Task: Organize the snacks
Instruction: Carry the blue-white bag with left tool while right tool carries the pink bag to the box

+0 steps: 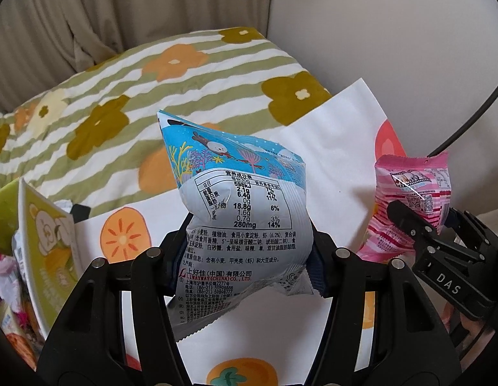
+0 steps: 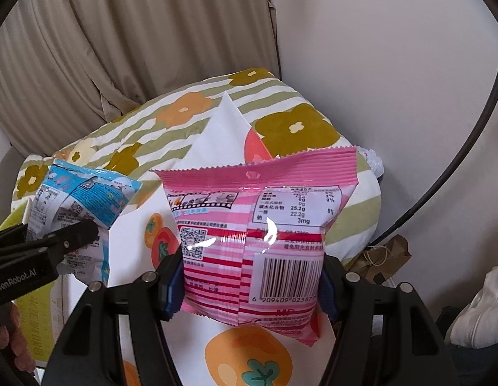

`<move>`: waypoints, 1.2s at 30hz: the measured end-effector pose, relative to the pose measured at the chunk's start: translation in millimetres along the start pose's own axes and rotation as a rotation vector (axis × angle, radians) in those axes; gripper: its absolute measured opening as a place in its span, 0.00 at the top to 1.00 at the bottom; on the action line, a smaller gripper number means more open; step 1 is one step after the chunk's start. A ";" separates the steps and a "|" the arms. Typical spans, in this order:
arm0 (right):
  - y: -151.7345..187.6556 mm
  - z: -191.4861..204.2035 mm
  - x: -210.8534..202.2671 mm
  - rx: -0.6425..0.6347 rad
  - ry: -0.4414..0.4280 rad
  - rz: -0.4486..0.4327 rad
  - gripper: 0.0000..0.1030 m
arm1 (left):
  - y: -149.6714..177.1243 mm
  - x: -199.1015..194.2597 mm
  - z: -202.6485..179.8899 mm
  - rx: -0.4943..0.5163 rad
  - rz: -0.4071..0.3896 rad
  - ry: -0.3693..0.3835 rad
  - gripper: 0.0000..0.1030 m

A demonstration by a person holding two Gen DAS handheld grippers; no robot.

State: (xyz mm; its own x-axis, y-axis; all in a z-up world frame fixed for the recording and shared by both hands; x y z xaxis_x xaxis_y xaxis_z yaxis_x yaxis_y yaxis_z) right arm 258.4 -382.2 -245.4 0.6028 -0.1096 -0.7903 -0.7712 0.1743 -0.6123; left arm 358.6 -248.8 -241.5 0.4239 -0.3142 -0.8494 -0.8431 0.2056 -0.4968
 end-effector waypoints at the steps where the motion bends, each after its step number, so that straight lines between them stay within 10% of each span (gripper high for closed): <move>1: -0.4 -1.0 -0.9 0.003 -0.005 -0.001 0.41 | 0.2 1.2 -1.1 0.002 0.002 0.003 0.46; 23: -14.1 -29.8 -16.8 -0.034 -0.003 -0.013 0.41 | -8.8 3.3 -33.6 0.020 -0.002 0.050 0.46; 36: -83.8 70.7 -51.6 -0.226 -0.171 -0.100 0.41 | -40.6 -104.8 65.8 -0.132 -0.146 -0.045 0.46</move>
State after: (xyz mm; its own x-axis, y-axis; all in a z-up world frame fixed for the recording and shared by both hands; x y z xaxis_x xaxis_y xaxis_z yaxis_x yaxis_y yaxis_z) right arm 306.4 -322.0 -151.9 0.6892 0.0543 -0.7225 -0.7206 -0.0533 -0.6913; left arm 370.2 -163.2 -144.1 0.5569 -0.2891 -0.7786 -0.8063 0.0365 -0.5903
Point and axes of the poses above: each gripper's, at about its wrist camera, not at the fingertips, and x roughly the way its jaws point, z to its left, y to its underside, the point moved 7 cm from there along x, roughly the way its jaws point, and after that the axes turned 11 degrees about -x, right-handed, at the moved point
